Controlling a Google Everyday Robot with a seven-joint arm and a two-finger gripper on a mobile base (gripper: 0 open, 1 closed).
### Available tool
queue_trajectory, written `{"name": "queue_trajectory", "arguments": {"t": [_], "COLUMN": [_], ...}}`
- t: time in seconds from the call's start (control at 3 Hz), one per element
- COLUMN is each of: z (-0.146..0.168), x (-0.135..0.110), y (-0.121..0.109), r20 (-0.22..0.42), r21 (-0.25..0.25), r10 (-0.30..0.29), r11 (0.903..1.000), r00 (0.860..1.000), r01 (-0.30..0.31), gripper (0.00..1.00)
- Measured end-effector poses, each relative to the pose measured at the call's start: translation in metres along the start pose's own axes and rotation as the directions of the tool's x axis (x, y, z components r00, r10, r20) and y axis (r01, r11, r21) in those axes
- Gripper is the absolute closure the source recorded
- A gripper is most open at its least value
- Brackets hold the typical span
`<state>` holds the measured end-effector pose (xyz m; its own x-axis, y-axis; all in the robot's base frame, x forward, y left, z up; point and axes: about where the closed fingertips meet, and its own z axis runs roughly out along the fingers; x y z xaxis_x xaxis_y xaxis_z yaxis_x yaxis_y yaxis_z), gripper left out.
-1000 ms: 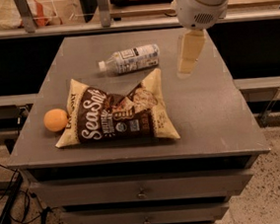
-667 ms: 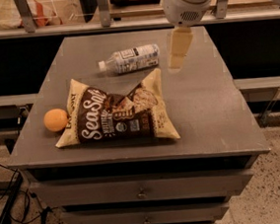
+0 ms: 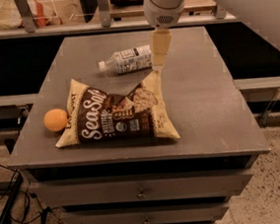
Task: Place blue plastic bottle upright
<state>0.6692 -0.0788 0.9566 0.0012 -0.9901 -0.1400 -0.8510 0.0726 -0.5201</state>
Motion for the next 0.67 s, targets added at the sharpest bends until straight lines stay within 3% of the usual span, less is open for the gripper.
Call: {"name": "queue_trajectory", "arguments": {"t": [0.67], "z": [0.021], "x": [-0.027], "y": [-0.020], "r20": [0.023], "r21": [0.030], "r10": [-0.088], "r11": [0.9958], "r00": [0.996], "r01": [0.087], "gripper": [0.00]}}
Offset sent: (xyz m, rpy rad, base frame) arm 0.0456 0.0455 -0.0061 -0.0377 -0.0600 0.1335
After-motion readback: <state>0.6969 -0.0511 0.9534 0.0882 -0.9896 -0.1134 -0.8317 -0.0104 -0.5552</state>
